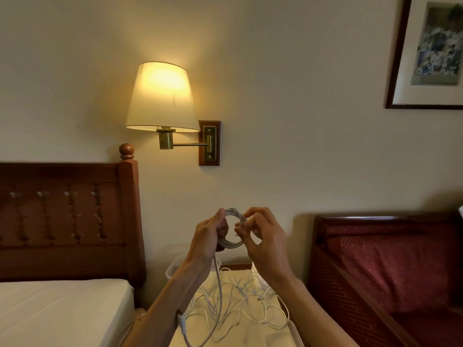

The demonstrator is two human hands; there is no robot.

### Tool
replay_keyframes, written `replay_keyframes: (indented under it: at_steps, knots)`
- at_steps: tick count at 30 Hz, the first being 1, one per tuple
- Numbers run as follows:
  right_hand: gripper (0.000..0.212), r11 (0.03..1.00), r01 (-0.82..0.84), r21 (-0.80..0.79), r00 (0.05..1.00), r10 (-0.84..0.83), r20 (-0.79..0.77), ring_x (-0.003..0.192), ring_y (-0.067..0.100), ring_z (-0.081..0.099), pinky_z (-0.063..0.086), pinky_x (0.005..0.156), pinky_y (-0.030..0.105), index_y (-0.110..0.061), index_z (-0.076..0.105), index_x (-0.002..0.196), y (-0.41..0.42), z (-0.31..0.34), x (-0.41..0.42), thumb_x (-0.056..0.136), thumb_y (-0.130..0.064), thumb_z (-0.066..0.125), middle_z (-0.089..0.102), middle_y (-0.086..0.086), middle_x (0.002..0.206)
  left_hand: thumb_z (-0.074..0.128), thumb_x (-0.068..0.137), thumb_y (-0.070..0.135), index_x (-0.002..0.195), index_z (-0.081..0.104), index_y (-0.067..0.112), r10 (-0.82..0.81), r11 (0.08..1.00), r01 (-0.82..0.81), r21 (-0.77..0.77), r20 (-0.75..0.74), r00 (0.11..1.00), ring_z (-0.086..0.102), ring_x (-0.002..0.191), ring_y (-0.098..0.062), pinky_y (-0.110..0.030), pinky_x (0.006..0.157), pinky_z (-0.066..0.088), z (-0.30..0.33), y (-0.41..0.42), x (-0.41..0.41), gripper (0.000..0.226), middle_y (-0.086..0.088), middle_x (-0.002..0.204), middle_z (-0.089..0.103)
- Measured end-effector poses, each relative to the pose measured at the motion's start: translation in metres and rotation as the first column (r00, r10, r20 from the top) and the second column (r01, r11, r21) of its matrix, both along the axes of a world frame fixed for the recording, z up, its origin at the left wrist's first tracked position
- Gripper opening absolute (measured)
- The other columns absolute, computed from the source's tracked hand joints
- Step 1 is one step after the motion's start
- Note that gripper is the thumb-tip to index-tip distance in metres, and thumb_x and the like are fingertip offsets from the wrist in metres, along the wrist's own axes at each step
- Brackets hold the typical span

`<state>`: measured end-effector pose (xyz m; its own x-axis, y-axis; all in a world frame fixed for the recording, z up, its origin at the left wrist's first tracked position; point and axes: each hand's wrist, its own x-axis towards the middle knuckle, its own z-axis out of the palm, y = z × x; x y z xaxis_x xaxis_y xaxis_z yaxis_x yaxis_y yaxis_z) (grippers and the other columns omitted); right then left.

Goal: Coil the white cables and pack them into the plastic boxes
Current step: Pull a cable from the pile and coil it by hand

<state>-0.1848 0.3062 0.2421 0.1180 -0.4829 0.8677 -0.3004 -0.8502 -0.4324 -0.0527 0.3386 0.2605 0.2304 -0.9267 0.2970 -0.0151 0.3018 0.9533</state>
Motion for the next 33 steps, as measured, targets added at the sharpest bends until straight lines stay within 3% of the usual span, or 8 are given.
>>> replay_keyframes:
  at_steps: [5, 10, 13, 19, 22, 26, 29, 33]
  knots:
    - [0.032, 0.927, -0.227, 0.297, 0.966, 0.175, 0.191, 0.071, 0.021, 0.072, 0.061, 0.067, 0.037, -0.009, 0.048, 0.093, 0.006, 0.008, -0.009, 0.079, -0.005, 0.077, 0.055, 0.004, 0.098, 0.039, 0.103, 0.039, 0.057, 0.038, 0.024, -0.023, 1.0, 0.023, 0.01, 0.002, 1.0, 0.028, 0.055, -0.013, -0.033, 0.059, 0.027, 0.003, 0.0, 0.0, 0.048, 0.007, 0.055, 0.033]
    - [0.046, 0.745, -0.502, 0.438, 0.863, 0.461, 0.206, 0.094, 0.032, 0.068, 0.058, 0.084, 0.039, -0.009, 0.039, 0.107, 0.003, 0.009, -0.025, 0.078, 0.018, 0.062, 0.051, 0.016, 0.111, 0.039, 0.103, 0.037, 0.059, 0.037, 0.024, -0.046, 0.999, 0.046, 0.004, -0.053, 0.998, 0.024, 0.055, -0.014, -0.034, 0.058, 0.023, 0.006, -0.004, 0.003, 0.046, 0.005, 0.057, 0.029]
    - [0.046, 0.806, -0.376, 0.458, 0.91, 0.413, 0.02, 0.1, 0.023, 0.067, 0.057, 0.087, 0.032, -0.014, 0.043, 0.109, 0.004, 0.006, -0.025, 0.081, 0.019, 0.059, 0.053, 0.006, 0.112, 0.039, 0.103, 0.037, 0.06, 0.036, 0.023, -0.06, 0.998, 0.062, 0.018, -0.074, 0.995, 0.024, 0.054, -0.014, -0.034, 0.059, 0.024, 0.004, -0.006, 0.004, 0.045, 0.004, 0.057, 0.028]
    - [0.036, 0.83, -0.298, 0.472, 0.953, 0.29, 0.092, 0.085, 0.022, 0.067, 0.059, 0.07, 0.031, -0.012, 0.045, 0.093, -0.004, -0.008, -0.026, 0.081, 0.018, 0.062, 0.059, 0.012, 0.094, 0.042, 0.102, 0.031, 0.064, 0.036, 0.023, -0.108, 0.994, 0.104, -0.034, -0.147, 0.983, 0.021, 0.052, -0.012, -0.033, 0.057, 0.02, 0.002, 0.002, -0.002, 0.039, 0.006, 0.057, 0.024]
    - [0.04, 0.676, -0.411, 0.611, 0.897, 0.418, 0.141, 0.077, 0.019, 0.064, 0.057, 0.064, 0.034, -0.01, 0.051, 0.102, -0.006, -0.004, -0.033, 0.072, 0.015, 0.063, 0.061, 0.012, 0.091, 0.043, 0.102, 0.033, 0.06, 0.035, 0.023, -0.095, 0.995, 0.092, -0.027, -0.133, 0.987, 0.021, 0.054, -0.013, -0.033, 0.057, 0.02, -0.005, 0.0, 0.0, 0.043, 0.004, 0.057, 0.024]
    - [0.031, 0.393, -0.612, 0.687, 0.766, 0.51, 0.391, 0.069, 0.019, 0.052, 0.041, 0.061, 0.031, -0.007, 0.069, 0.104, -0.009, 0.009, -0.032, 0.083, -0.029, 0.064, 0.061, 0.013, 0.083, 0.044, 0.101, 0.039, 0.06, 0.04, 0.024, -0.122, 0.991, 0.127, 0.051, -0.092, 0.988, 0.028, 0.059, -0.017, -0.035, 0.062, 0.026, -0.009, -0.009, 0.002, 0.044, 0.003, 0.062, 0.031]
    - [0.045, 0.425, -0.563, 0.709, 0.808, 0.461, 0.367, 0.068, 0.017, 0.05, 0.039, 0.068, 0.03, -0.006, 0.072, 0.085, -0.009, 0.011, -0.026, 0.099, -0.039, 0.045, 0.058, 0.008, 0.075, 0.044, 0.1, 0.043, 0.06, 0.042, 0.024, -0.133, 0.99, 0.137, 0.046, -0.075, 0.988, 0.029, 0.06, -0.018, -0.035, 0.063, 0.026, -0.012, -0.01, -0.001, 0.044, 0.002, 0.062, 0.03]
    - [0.038, 0.277, -0.766, 0.58, 0.631, 0.496, 0.597, 0.072, 0.02, 0.051, 0.041, 0.077, 0.032, -0.007, 0.066, 0.081, -0.001, 0.013, -0.015, 0.099, -0.031, 0.044, 0.057, 0.008, 0.073, 0.047, 0.097, 0.051, 0.059, 0.049, 0.022, -0.087, 0.996, 0.087, -0.015, -0.023, 0.996, 0.039, 0.061, -0.021, -0.038, 0.067, 0.033, -0.01, -0.015, 0.001, 0.049, -0.005, 0.063, 0.043]
